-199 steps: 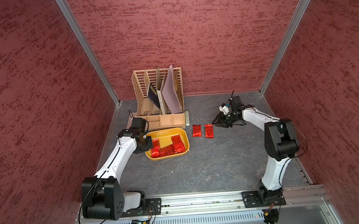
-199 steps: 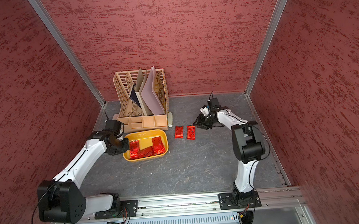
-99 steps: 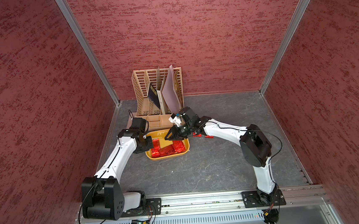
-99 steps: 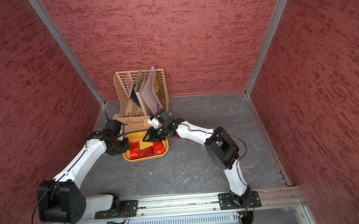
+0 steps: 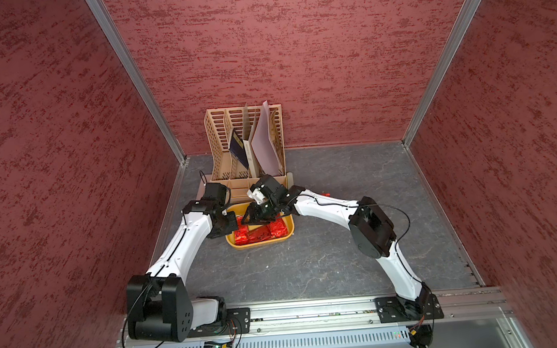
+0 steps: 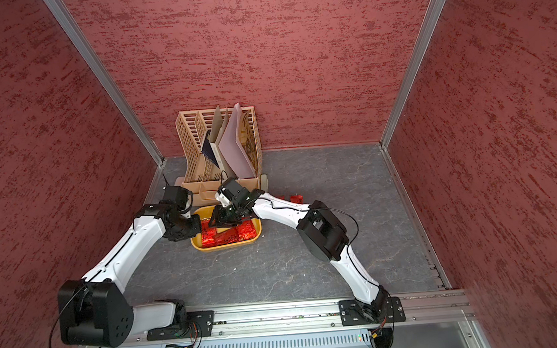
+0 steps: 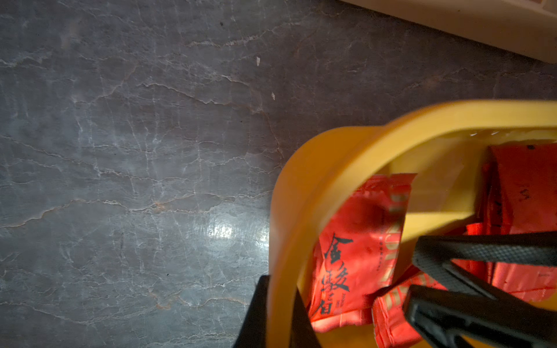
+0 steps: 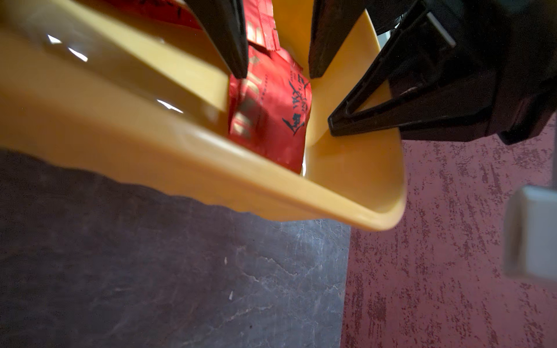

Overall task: Take the tea bags out of the storage box
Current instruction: Pick up the tea bag from the storage box.

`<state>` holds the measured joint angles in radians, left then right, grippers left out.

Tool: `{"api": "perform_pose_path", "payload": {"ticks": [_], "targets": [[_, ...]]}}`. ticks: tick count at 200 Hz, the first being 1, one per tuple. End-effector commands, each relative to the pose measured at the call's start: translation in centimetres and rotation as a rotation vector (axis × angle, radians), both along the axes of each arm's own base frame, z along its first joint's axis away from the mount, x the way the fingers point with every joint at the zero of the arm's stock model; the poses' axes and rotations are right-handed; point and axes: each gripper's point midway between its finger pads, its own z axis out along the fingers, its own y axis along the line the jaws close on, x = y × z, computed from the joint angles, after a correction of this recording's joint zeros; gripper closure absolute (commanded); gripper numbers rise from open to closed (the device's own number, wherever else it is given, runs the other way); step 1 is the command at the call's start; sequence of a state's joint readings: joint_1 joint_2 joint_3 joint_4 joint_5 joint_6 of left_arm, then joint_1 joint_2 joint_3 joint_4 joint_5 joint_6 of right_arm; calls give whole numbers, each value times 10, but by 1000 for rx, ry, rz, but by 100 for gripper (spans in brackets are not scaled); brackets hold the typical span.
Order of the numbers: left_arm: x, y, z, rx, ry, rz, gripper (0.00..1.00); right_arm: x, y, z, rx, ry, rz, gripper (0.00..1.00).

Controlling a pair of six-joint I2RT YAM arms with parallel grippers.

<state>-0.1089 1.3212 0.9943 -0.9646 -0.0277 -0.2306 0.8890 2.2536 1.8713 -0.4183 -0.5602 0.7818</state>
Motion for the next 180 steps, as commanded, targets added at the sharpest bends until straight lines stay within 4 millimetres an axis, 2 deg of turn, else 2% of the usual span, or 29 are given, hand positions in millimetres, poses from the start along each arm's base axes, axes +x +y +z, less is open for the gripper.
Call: {"api": "perform_pose_path", "payload": {"ticks": [1, 83, 113, 180], "targets": [[6, -4, 2, -16, -27, -6, 100, 0, 3, -9, -39, -14, -7, 61], [6, -5, 2, -18, -28, -7, 100, -6, 11, -32, -81, 15, 4, 62], [6, -5, 2, -20, -26, -7, 100, -9, 15, -31, -58, 32, 18, 63], [5, -5, 2, -18, -25, -7, 100, -9, 19, 6, 11, -14, 42, 92]]}}
